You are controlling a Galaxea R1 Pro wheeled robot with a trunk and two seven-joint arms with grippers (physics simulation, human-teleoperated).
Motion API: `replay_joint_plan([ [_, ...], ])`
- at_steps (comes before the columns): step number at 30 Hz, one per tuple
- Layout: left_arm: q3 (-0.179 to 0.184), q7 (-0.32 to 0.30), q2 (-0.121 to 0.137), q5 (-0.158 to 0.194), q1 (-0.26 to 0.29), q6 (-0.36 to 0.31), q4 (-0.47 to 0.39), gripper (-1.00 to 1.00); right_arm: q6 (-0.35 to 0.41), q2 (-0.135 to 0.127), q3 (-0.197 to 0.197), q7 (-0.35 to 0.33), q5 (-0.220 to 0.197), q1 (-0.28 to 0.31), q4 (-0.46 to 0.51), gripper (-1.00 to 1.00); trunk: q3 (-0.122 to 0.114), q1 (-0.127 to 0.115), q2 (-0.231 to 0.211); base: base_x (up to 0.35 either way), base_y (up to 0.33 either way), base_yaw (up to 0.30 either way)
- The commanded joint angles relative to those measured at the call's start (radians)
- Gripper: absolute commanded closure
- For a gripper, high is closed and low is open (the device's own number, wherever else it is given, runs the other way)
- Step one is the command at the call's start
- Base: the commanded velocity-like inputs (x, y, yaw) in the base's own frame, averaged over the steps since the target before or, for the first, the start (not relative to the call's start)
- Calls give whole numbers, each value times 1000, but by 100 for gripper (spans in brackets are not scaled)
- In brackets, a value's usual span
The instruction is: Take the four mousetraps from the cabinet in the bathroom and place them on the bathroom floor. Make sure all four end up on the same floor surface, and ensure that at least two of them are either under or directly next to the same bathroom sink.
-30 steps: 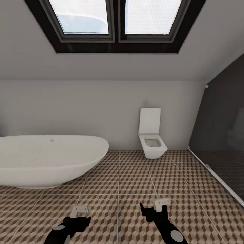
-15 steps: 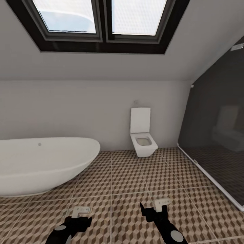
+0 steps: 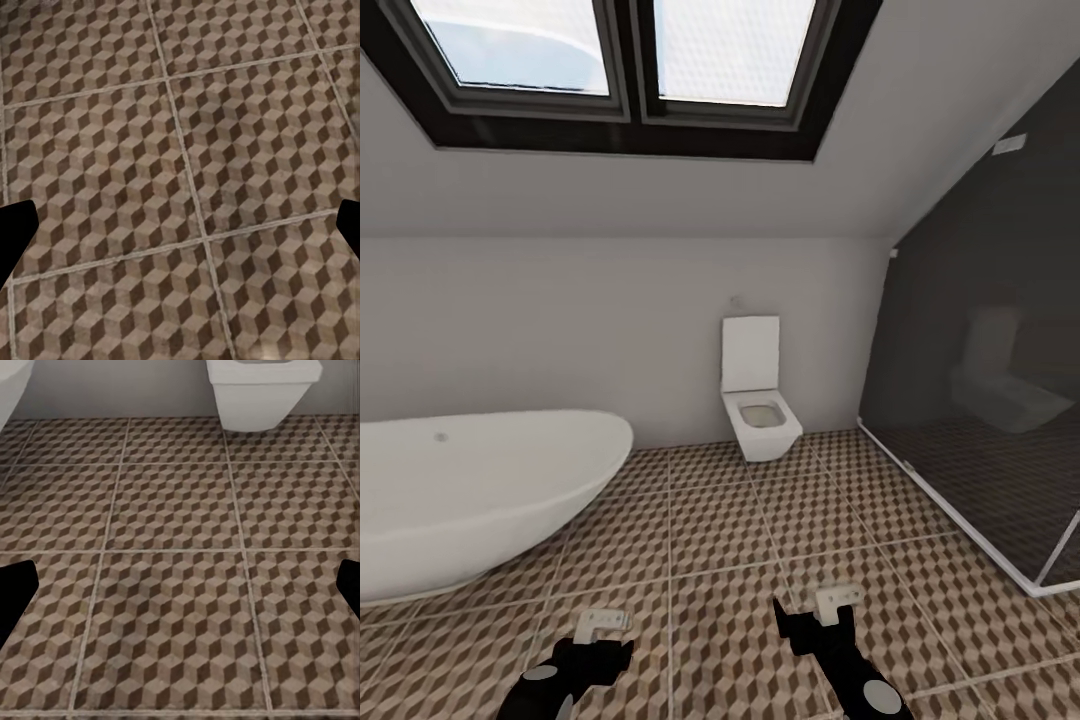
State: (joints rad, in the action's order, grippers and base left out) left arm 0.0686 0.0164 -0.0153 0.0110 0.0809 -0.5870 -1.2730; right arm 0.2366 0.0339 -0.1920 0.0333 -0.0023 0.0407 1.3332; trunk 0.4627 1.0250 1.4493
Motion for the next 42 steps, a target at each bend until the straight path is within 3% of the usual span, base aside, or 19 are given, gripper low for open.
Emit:
replay_joint_plan([
  [1, 0, 2, 0, 1, 0, -5, -1, -100, 6, 0, -1, 3, 0, 1, 1, -100, 1, 0, 1, 0, 0, -167],
  [42, 0, 2, 0, 1, 0, -5, -2, -100, 6, 0, -1, 2, 0, 1, 0, -100, 1, 0, 1, 0, -31, -163],
])
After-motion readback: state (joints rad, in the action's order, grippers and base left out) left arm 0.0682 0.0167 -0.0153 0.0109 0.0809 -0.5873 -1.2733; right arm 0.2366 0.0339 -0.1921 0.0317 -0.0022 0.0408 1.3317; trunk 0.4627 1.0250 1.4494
